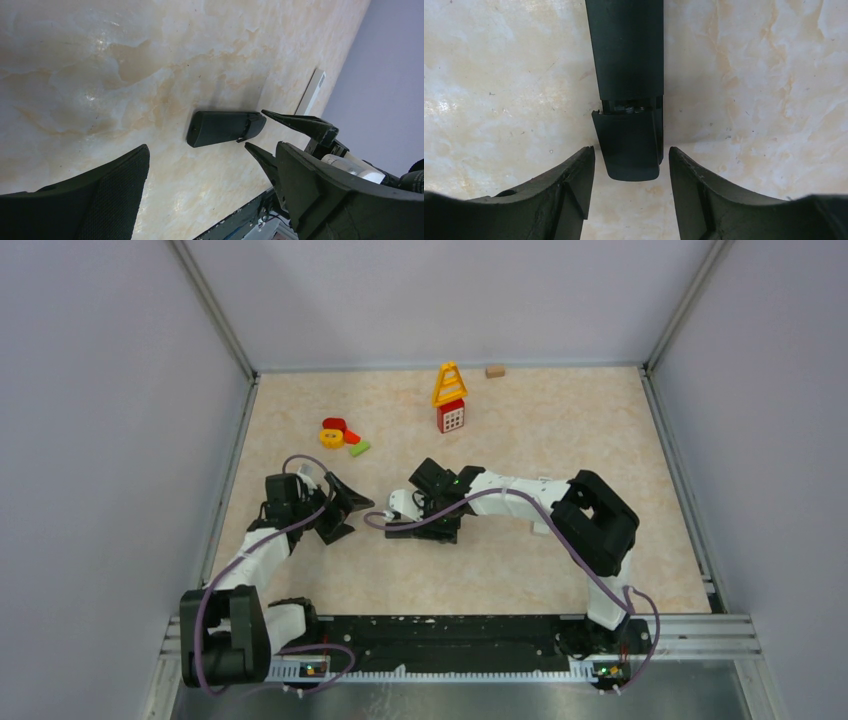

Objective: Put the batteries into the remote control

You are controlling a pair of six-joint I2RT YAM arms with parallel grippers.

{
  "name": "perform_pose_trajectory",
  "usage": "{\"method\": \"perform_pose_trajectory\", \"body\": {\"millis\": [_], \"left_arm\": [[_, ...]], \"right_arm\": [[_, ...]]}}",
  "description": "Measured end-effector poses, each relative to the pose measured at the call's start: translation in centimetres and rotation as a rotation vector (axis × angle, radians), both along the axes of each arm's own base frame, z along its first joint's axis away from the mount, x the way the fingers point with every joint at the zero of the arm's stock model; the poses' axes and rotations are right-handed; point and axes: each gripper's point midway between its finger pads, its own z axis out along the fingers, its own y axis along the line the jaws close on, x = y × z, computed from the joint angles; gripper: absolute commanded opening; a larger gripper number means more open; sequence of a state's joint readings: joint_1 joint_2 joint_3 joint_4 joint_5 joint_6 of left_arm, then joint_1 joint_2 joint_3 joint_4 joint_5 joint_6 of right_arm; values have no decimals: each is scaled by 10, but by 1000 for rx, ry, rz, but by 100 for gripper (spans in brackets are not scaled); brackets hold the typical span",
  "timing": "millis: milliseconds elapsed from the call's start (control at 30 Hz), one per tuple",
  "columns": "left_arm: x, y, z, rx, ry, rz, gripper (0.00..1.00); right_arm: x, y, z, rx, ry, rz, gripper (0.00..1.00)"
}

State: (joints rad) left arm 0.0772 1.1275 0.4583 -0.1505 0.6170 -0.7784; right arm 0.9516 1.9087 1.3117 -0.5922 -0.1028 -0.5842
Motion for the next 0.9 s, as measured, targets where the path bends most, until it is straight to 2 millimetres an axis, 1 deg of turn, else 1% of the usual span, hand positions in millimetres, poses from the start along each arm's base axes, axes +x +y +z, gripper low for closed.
{"method": "perform_pose_trajectory", "body": {"millis": [133, 233, 333, 367, 433, 500, 633, 733, 800, 900], "left_arm": [[-1, 0, 1, 3, -4, -2, 99], [-1, 0, 2, 5, -5, -4, 99], [-3, 0, 2, 6, -3, -5, 99], [-3, 0, 2, 7, -3, -5, 99], [-4, 0, 2, 7, 1, -5, 99], [-4, 0, 2, 6, 1, -6, 99], [-5, 0, 2, 7, 1, -6, 99], [-5, 1, 1, 12, 2, -7, 99], [-5, 1, 0, 20, 4, -6, 99], [-6, 4, -2, 36, 6, 0, 99]], "right_arm": [[0, 0, 0, 0, -1, 0, 51], [2, 2, 3, 7, -7, 0, 49], [6, 7, 8, 20, -20, 6, 38], [7, 8, 10, 24, -24, 8, 36], [8, 10, 12, 29, -29, 14, 35], [9, 11, 13, 30, -30, 15, 36], [9, 11, 13, 30, -30, 14, 46], [11, 11, 14, 38, -28, -3, 50], [13, 11, 15, 53, -19, -42, 52], [22, 10, 26, 111, 2, -178, 53]]}}
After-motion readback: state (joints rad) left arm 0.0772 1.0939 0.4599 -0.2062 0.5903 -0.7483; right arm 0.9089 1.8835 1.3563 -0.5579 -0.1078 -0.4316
